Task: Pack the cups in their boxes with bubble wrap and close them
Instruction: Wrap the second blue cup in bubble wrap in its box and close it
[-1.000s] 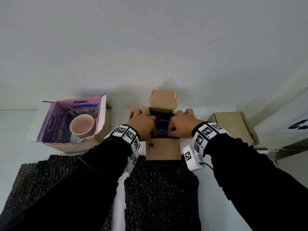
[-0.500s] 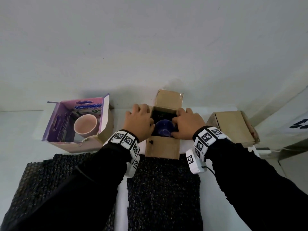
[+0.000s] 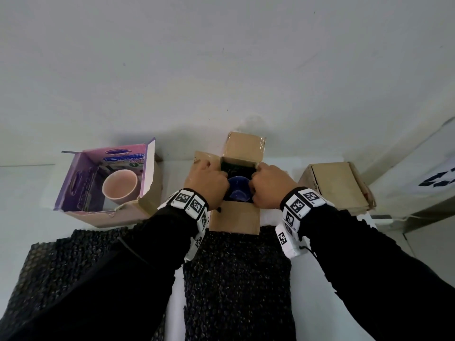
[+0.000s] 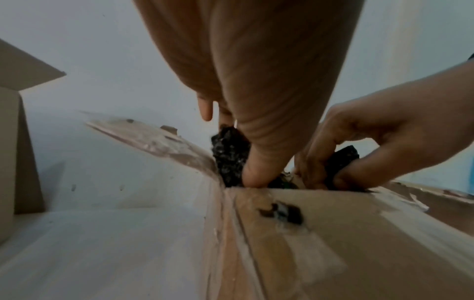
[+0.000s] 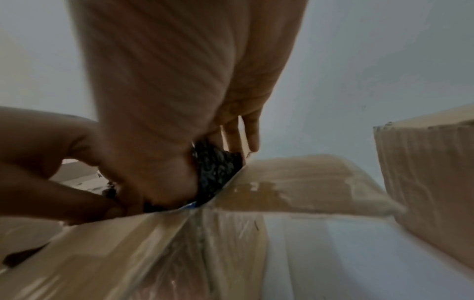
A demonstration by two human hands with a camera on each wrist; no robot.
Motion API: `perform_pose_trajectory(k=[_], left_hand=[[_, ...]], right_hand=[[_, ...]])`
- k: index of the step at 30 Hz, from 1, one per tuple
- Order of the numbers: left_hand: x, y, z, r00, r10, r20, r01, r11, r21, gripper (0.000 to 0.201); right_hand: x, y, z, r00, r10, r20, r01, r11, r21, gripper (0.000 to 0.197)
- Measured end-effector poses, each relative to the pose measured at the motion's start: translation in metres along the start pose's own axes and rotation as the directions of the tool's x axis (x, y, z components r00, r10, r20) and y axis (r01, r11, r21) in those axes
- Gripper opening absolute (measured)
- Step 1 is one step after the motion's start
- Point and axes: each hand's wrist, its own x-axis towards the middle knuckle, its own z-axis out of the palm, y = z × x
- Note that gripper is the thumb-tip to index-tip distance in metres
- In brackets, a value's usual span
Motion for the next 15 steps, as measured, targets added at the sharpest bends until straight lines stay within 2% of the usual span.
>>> perform_pose_trajectory(k=[3,6,9,13,15], left_hand=[[0.003,0.000,-0.003,1.000,0.002,0.019,-0.002,1.000,0.014,0.022],[0.004,-0.001,-0.006,1.000,0.028,-0.009,-0.028,0.999,-0.026,0.031],[0.002,-0.001,-0.008,1.000,0.015,0.004,-0.015,1.000,-0.002,0.025],[0.002,-0.002,-0.007,0.996,-0.018,-0.086,0.024,0.997,0.075,0.020],[0.003,-0.003,-0.004,0.997,-0.026,-0.078,0.032,0.996,0.080,0.019]], right_hand=[[0.000,0.007,-0.004,0.999,-0.007,0.038,0.011,0.994,-0.106,0.032],[0.002,0.004,-0.008,0.999,-0.008,0.041,0.016,0.982,-0.187,0.026],[0.009,-0.004,-0.008,0.998,0.026,0.049,-0.016,0.981,-0.192,0.015],[0.015,-0.013,-0.004,0.996,0.090,-0.025,-0.093,0.984,-0.151,0.016],[0.015,-0.017,0.000,0.988,0.129,-0.089,-0.144,0.971,-0.191,0.016]])
